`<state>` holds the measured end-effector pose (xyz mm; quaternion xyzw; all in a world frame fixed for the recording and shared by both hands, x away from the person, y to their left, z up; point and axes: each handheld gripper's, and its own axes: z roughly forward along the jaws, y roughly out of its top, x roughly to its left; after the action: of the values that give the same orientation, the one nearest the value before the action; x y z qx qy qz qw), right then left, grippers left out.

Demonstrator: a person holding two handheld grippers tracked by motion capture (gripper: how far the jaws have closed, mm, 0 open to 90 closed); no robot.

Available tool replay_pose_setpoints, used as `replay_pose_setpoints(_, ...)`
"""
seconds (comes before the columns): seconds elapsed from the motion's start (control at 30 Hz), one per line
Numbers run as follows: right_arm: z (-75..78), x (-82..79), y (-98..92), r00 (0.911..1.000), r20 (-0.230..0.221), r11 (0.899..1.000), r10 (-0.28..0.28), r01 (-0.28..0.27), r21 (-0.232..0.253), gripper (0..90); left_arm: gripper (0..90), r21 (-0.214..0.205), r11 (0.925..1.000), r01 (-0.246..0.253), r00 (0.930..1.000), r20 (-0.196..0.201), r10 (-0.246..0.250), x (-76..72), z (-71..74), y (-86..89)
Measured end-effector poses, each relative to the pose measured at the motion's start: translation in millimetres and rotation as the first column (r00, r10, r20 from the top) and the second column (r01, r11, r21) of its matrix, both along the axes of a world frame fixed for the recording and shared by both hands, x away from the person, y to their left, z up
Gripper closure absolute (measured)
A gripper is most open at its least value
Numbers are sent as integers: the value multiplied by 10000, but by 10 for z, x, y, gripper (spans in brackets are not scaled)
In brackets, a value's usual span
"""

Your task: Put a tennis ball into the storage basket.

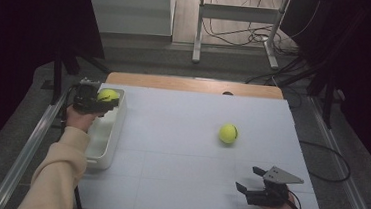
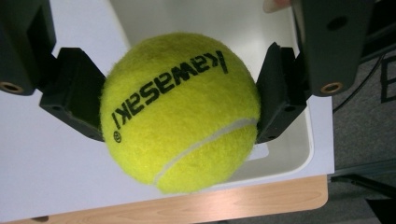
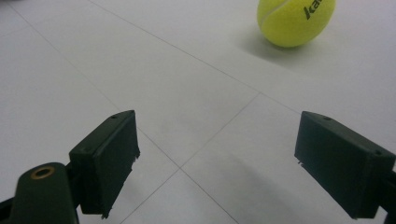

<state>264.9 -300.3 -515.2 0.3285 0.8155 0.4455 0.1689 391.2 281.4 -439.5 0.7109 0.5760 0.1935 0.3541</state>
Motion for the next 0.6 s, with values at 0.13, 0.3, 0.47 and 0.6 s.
replay_pose_setpoints(0.13,-2,3,1,10000,-17,10000,-9,9,-9,138,262,155,9999,4,9999,-164,-2,19,-21,11)
replay_pose_setpoints(0.3,-2,3,2,10000,-11,10000,-16,16,-13,138,262,416,9991,124,9992,-373,-108,56,-31,-5)
replay_pose_setpoints(0.47,-3,4,2,10000,-17,10000,-18,18,-17,138,262,641,9978,145,9980,-620,-105,116,-35,-7)
replay_pose_setpoints(0.6,-2,1,-1,10000,-26,10000,-22,22,-12,138,261,687,9976,119,9963,-862,-59,152,-73,2)
